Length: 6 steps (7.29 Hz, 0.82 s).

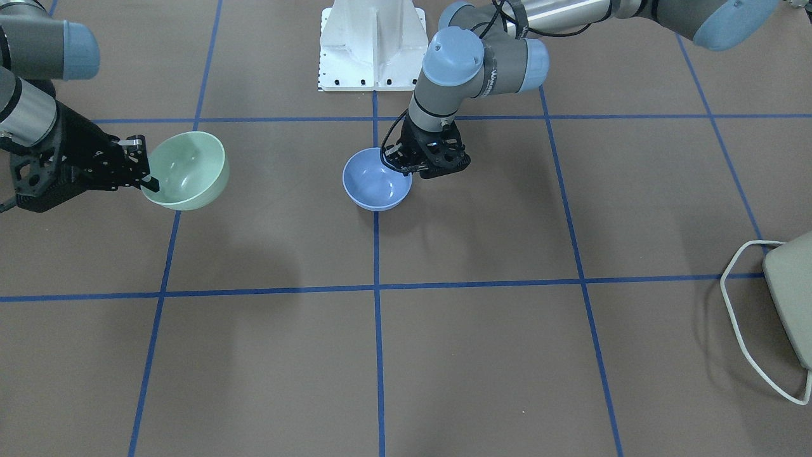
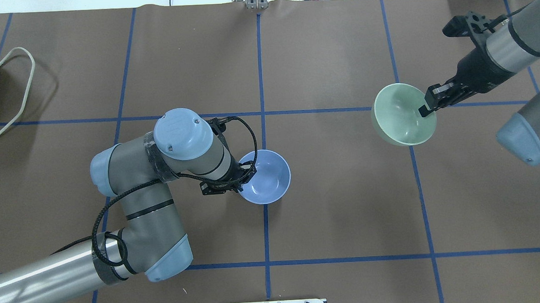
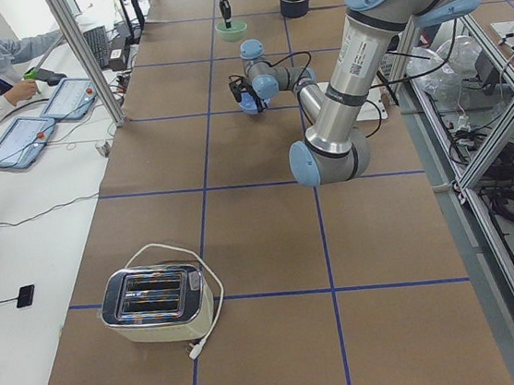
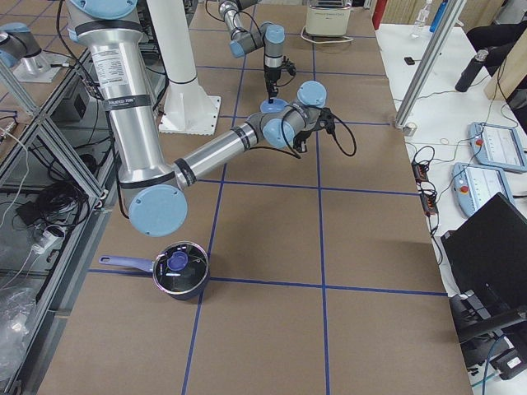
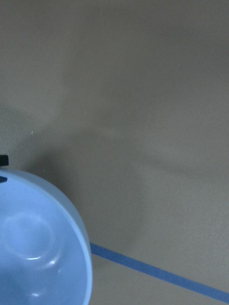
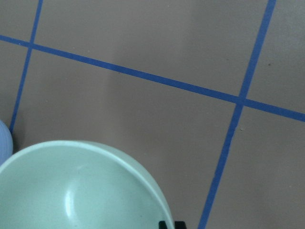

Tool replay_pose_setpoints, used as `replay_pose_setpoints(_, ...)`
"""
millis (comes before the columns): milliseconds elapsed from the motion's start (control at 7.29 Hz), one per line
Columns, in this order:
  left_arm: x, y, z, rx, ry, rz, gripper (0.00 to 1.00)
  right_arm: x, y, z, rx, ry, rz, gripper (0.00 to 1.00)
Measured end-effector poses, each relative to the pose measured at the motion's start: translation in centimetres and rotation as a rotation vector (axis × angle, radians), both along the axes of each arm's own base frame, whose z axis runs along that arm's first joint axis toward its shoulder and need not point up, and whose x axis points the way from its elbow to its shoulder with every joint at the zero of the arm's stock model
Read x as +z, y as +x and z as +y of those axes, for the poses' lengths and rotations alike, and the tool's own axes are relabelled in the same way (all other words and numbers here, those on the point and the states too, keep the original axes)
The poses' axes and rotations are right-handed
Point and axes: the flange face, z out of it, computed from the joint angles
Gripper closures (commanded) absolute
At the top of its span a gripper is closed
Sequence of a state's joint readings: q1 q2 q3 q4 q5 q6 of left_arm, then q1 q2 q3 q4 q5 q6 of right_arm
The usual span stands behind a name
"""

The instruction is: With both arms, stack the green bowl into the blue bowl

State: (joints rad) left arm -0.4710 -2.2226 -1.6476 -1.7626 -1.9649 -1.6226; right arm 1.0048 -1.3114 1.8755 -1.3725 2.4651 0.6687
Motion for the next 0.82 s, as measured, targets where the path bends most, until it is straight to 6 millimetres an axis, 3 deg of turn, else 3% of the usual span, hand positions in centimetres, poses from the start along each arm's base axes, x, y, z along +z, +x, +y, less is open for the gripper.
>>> replay_pose_setpoints(137, -0.1, 0.0, 0.0, 0.0, 0.002, 0.002, 0.4, -2.1, -1.4, 0.0, 0.004, -0.018, -0.015, 1.0)
replay_pose_setpoints(548, -0.4, -0.3, 0.1, -0.002, 0.009, 0.009, 0.35, -6.6, -5.2, 0.5, 0.014, -0.028, -0.036, 1.0)
replay_pose_setpoints(823, -1.0, -1.6, -0.3, -0.002, 0.033, 0.023, 0.31, -9.4, -8.8, 1.4, 0.028, -0.026, -0.034, 1.0)
